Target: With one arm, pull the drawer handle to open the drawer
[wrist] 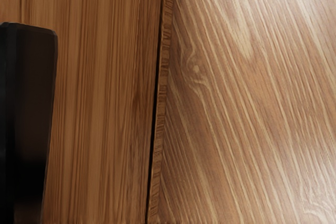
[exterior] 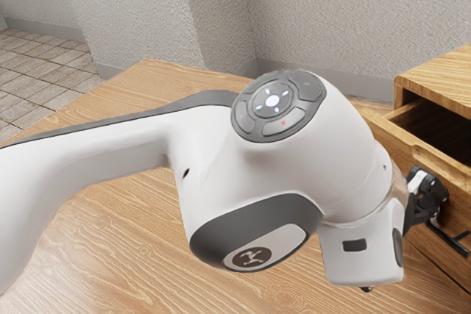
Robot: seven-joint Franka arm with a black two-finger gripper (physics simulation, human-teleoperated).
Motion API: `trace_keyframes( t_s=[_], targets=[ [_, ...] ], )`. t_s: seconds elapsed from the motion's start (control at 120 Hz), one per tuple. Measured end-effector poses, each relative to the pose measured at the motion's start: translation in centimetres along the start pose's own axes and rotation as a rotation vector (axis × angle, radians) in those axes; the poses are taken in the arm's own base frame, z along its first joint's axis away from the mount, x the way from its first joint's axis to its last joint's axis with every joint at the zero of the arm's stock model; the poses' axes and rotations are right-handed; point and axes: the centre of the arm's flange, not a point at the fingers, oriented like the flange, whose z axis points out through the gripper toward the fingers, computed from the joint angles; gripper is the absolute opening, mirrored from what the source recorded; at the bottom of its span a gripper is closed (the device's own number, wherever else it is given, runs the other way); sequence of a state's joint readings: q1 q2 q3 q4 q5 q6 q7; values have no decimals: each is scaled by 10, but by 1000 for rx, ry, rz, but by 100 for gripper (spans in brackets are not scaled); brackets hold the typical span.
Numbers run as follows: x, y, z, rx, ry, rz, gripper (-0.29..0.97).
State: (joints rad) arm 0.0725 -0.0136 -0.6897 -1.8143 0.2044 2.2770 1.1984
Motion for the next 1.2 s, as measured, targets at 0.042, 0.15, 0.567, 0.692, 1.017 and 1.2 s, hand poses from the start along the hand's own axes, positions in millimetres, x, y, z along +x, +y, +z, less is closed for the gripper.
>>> trace_keyframes(
  t_s=[0.042,0.15,0.567,0.692,1.017,1.2],
  targets=[
    [0,3,-4,6,-2,-4,51],
    [0,14,-13,21,-7,-17,44],
    [-6,39,-40,61,13,-54,36],
    [-7,46,-46,64,18,-54,54],
    [-10,57,-53,65,28,-65,66],
    [-15,58,-50,59,32,-80,68]
  ],
)
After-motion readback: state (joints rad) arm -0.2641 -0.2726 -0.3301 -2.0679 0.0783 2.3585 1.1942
